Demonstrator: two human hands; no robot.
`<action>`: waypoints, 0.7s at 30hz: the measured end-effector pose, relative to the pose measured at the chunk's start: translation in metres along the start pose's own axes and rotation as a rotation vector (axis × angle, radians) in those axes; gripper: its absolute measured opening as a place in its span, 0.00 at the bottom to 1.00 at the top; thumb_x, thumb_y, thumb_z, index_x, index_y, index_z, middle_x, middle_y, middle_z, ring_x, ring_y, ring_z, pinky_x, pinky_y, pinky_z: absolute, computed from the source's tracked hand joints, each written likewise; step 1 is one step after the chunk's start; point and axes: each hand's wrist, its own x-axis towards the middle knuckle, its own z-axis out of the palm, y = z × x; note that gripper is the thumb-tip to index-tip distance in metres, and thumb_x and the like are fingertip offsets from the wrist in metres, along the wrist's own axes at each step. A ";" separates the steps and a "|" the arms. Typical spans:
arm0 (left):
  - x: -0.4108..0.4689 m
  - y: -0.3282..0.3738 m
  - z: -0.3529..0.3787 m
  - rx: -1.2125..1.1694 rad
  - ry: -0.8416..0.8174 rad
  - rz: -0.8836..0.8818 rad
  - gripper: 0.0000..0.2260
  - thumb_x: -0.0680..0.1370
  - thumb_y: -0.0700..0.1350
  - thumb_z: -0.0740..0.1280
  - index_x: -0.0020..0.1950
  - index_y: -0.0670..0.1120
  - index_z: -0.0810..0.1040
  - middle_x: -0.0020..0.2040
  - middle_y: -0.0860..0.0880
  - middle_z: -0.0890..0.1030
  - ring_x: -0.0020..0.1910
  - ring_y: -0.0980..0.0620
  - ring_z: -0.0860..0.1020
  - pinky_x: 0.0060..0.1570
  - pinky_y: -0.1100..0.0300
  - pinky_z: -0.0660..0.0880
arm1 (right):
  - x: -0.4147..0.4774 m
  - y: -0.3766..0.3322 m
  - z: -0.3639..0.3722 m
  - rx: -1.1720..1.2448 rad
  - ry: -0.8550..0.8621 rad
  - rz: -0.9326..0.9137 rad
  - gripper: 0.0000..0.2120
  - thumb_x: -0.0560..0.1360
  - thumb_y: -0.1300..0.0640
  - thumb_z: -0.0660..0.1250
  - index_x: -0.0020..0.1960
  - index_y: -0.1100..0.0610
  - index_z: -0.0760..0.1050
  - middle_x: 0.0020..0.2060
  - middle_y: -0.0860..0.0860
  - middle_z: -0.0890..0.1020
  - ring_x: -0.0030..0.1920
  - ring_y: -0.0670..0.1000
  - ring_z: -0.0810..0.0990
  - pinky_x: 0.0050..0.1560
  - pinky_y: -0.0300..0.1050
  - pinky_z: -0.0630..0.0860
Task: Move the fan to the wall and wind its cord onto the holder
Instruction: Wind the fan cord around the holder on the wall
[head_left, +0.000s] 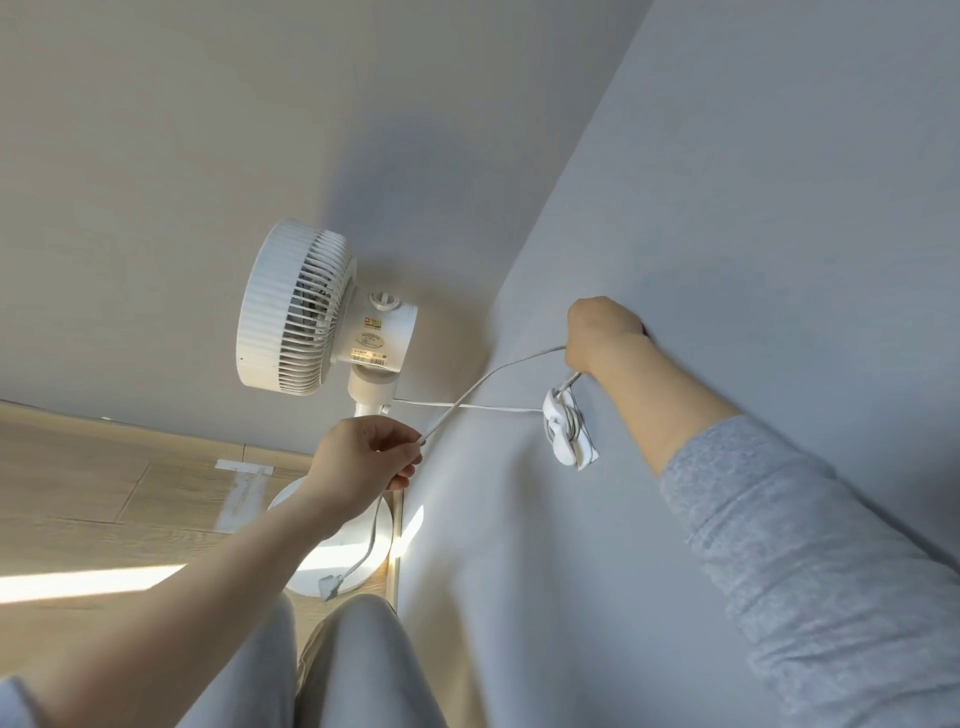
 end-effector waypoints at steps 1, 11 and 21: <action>-0.001 0.002 0.000 -0.011 0.001 0.006 0.05 0.75 0.35 0.67 0.48 0.38 0.82 0.39 0.40 0.83 0.33 0.48 0.79 0.36 0.61 0.81 | -0.005 0.001 -0.005 0.013 -0.036 0.031 0.10 0.72 0.67 0.61 0.51 0.64 0.77 0.47 0.59 0.81 0.55 0.59 0.79 0.49 0.47 0.75; -0.020 0.009 0.000 -0.045 -0.002 0.030 0.04 0.75 0.35 0.67 0.46 0.38 0.82 0.38 0.41 0.82 0.32 0.49 0.78 0.36 0.62 0.80 | -0.058 0.013 -0.008 0.299 -0.168 0.221 0.12 0.73 0.66 0.61 0.31 0.59 0.67 0.23 0.55 0.74 0.29 0.51 0.68 0.40 0.42 0.74; -0.039 0.000 0.000 0.112 -0.024 0.070 0.04 0.74 0.35 0.68 0.44 0.41 0.83 0.36 0.42 0.83 0.30 0.51 0.79 0.31 0.68 0.79 | -0.123 0.014 0.047 0.659 -0.173 0.310 0.08 0.66 0.65 0.66 0.45 0.62 0.79 0.39 0.58 0.85 0.40 0.57 0.85 0.47 0.51 0.83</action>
